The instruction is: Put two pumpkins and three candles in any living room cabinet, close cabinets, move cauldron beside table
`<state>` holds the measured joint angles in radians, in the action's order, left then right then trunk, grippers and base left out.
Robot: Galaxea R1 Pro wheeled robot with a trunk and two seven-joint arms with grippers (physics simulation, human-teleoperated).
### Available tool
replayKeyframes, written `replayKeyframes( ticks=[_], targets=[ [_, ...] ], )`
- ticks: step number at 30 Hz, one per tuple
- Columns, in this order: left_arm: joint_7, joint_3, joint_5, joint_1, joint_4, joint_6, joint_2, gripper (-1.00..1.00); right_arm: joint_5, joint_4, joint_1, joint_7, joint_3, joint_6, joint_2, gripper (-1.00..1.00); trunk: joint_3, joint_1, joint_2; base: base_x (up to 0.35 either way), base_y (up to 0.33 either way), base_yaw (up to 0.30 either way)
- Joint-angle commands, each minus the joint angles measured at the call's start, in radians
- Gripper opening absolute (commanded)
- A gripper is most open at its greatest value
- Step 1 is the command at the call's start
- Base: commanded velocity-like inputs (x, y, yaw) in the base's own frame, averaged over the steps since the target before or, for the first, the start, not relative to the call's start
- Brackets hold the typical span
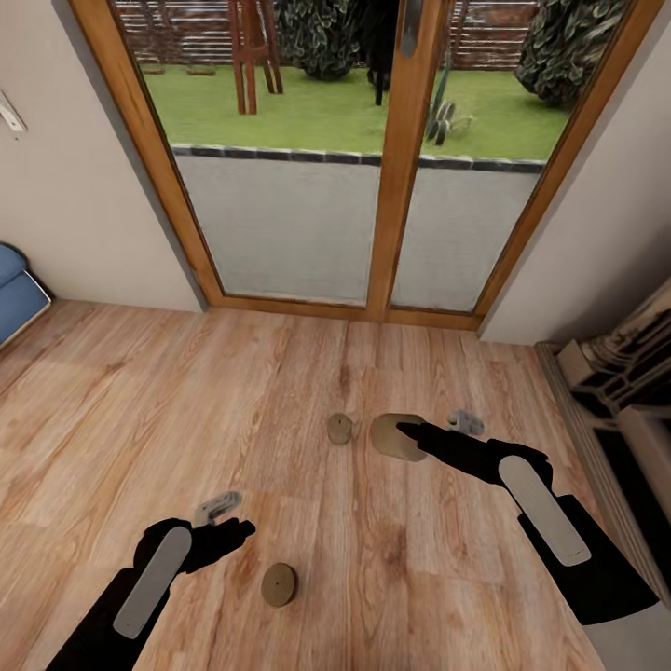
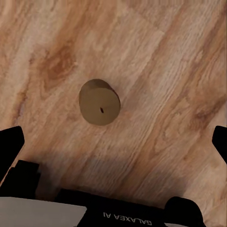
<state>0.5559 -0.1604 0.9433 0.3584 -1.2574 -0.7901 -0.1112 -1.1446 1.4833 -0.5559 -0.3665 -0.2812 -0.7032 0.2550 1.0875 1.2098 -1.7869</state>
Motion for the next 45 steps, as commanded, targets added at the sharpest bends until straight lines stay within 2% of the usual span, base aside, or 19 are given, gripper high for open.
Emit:
replayKeyframes(
  ticks=[1, 3, 5, 8, 10, 13, 17, 24, 29, 45],
  targets=[
    [0.009, -0.018, 0.006, 0.001, 0.006, 0.021, -0.001, 1.00, -0.011, 0.005, -0.001, -0.009, -0.003, 0.001, 0.001, -1.00, 0.004, 0.004, -0.008, 0.000, 0.000, 0.000],
    [0.000, -0.046, 0.002, 0.001, 0.039, 0.065, -0.003, 1.00, -0.011, 0.024, -0.001, -0.008, -0.009, -0.002, 0.001, -1.00, 0.010, 0.012, -0.022, 0.000, 0.000, 0.000],
    [-0.045, -0.062, -0.007, 0.002, 0.074, 0.105, -0.004, 1.00, -0.011, 0.051, -0.001, -0.003, -0.037, -0.009, 0.004, -1.00, 0.016, 0.019, -0.036, 0.000, 0.000, 0.000],
    [-0.123, -0.067, -0.051, 0.001, 0.090, 0.127, -0.006, 1.00, -0.012, 0.061, -0.001, 0.014, -0.067, -0.019, 0.006, -1.00, 0.026, 0.031, -0.057, 0.000, 0.000, 0.000],
    [-0.158, -0.067, -0.083, 0.001, 0.106, 0.133, -0.004, 1.00, -0.012, 0.063, -0.001, 0.055, -0.076, -0.037, 0.007, -1.00, 0.032, 0.038, -0.071, 0.000, 0.000, 0.000],
    [-0.180, -0.066, -0.106, 0.001, 0.119, 0.163, -0.003, 1.00, -0.012, 0.064, -0.001, 0.161, -0.079, -0.057, 0.007, -1.00, 0.041, 0.050, -0.092, 0.000, 0.000, 0.000],
    [-0.185, -0.067, -0.108, 0.001, 0.123, 0.187, -0.001, 1.00, -0.012, 0.064, -0.001, 0.250, -0.079, -0.062, 0.008, -1.00, 0.054, 0.065, -0.120, 0.000, 0.000, 0.000],
    [-0.188, -0.067, -0.109, 0.001, 0.138, 0.193, 0.000, 1.00, -0.012, 0.064, -0.001, 0.312, -0.079, -0.061, 0.008, -1.00, 0.076, 0.092, -0.169, 0.000, 0.000, 0.000],
    [-0.188, -0.068, -0.110, 0.001, 0.145, 0.193, -0.001, 1.00, -0.012, 0.064, -0.001, 0.439, -0.076, -0.061, 0.007, -1.00, 0.092, 0.111, -0.204, 0.000, 0.000, 0.000],
    [-0.188, -0.068, -0.116, 0.002, 0.150, 0.204, 0.001, 1.00, -0.012, 0.060, -0.001, 0.461, -0.074, -0.055, 0.007, -1.00, 0.142, 0.173, -0.316, 0.000, 0.000, 0.000]
  ],
)
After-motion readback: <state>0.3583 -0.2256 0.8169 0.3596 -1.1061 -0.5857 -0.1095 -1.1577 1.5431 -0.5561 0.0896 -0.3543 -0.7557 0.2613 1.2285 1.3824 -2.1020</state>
